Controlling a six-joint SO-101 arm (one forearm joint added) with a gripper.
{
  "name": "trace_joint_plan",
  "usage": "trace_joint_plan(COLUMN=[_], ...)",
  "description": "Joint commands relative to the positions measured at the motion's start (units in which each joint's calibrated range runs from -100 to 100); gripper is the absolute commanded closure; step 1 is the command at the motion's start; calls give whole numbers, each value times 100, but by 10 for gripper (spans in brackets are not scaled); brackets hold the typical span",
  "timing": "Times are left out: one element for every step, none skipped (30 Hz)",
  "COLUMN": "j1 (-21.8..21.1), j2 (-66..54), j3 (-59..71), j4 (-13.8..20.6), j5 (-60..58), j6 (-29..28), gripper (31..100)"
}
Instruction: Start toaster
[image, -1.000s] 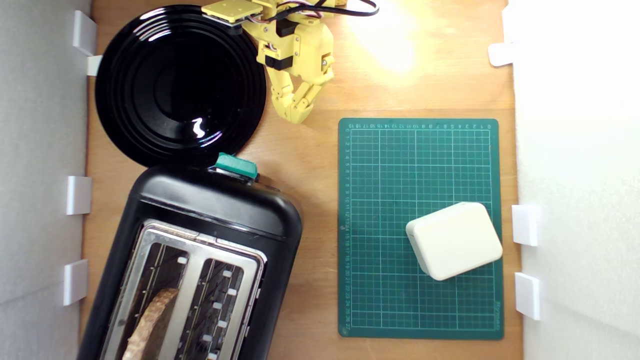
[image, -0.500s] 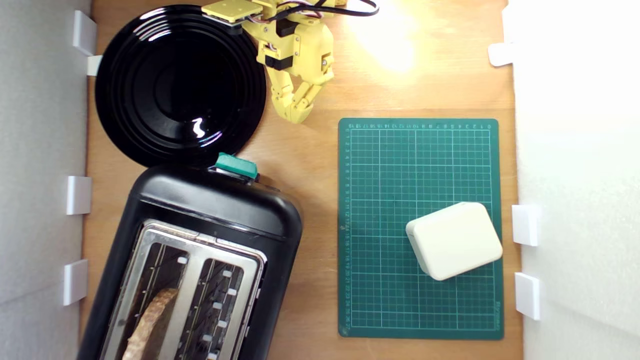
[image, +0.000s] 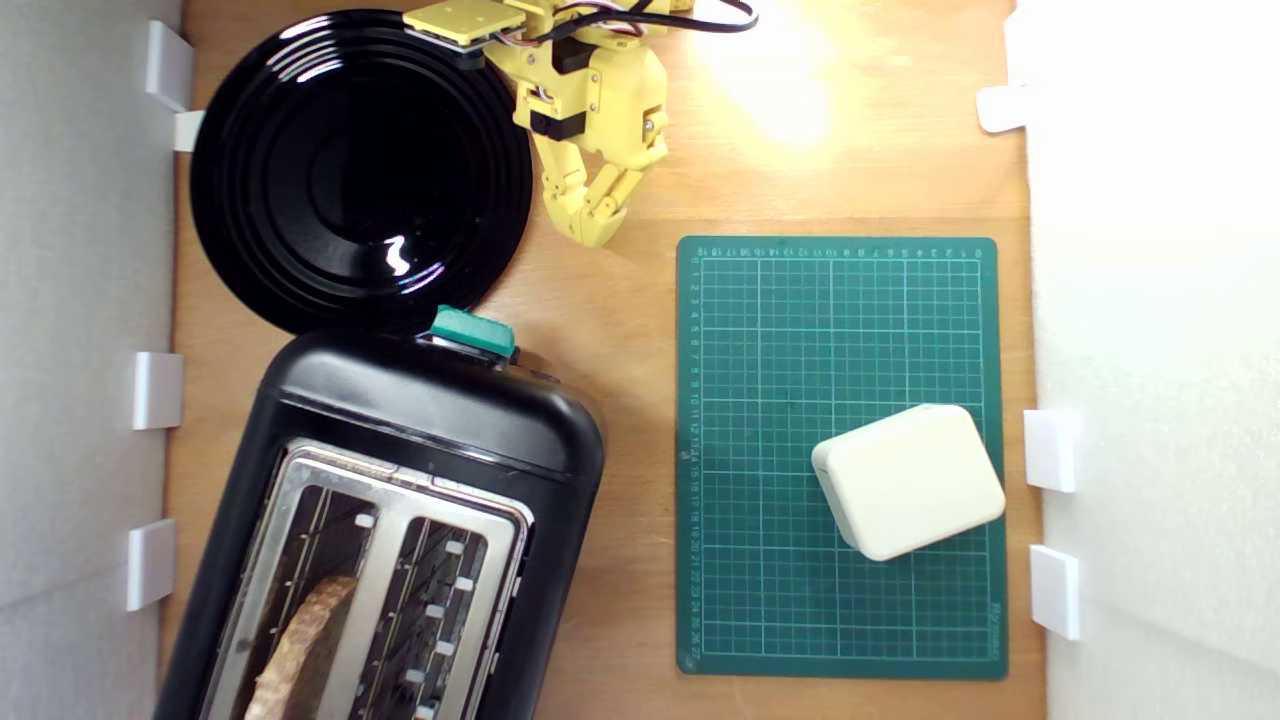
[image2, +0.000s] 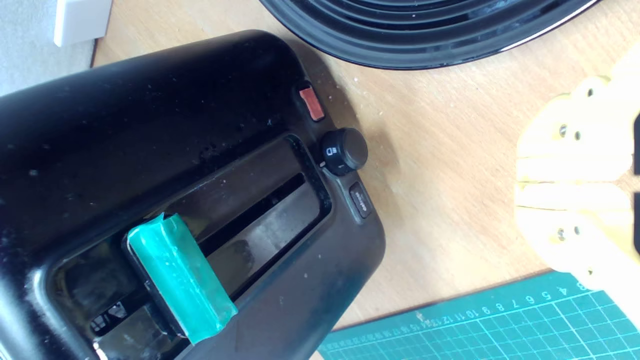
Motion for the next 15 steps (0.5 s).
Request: trace_joint_plan(j1=[-69,-61,-61,-61,-61,-61,-61,-61,-61,-69,-69,-77,-77,-77,-77], j2=[-25,-25,-25,-25,-25,-25,-25,-17,-17,-17,-34,-34,-34,-34,-34], j3=[93,93,93,93,93,93,93,93,93,93,93,93,93,93,93], j4=[-26,-26,-26,-26,-26,-26,-26,-26,-26,-26,-26,-26,-26,-26,-26], j5=[12,12,12,12,12,12,12,12,12,12,12,12,12,12,12], j6=[-2,-2,-2,-2,-2,-2,-2,-2,-2,-2,-2,9,-2,-2,-2], gripper=[989,989,989,989,989,989,989,989,989,989,989,989,989,989,989])
